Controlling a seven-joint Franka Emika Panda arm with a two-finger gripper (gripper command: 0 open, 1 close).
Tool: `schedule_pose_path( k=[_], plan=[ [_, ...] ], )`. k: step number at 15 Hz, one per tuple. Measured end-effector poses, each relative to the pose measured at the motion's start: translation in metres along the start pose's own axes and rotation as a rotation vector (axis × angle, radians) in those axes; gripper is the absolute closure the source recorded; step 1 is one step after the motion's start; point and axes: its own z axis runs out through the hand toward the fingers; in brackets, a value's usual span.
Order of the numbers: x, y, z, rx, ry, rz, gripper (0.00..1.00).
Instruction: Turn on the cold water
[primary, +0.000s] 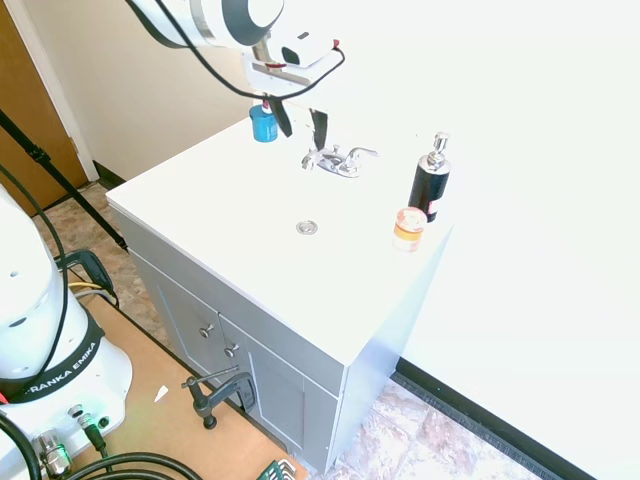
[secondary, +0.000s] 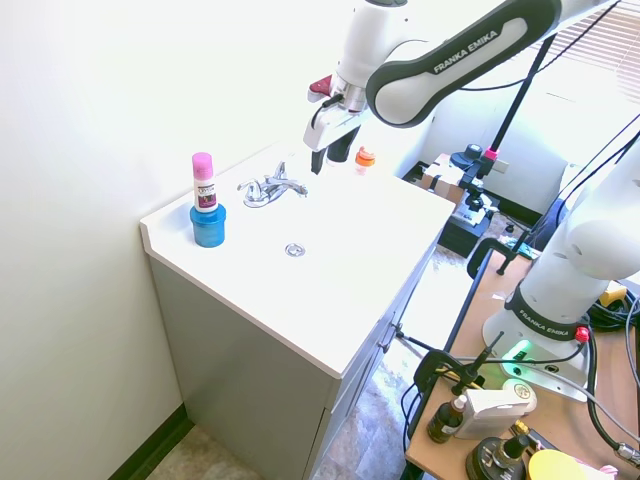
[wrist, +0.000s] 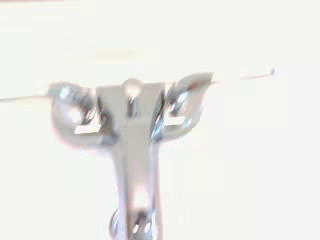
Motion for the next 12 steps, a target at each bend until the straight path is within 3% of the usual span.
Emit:
schedule_pose_path(
  k=[5,12],
  plan=[
    [0.056,-0.035,0.041,-0.009,0.132,-0.014,0.00],
    [0.083,-0.060,0.080,-0.046,0.166,-0.042,0.00]
  ],
)
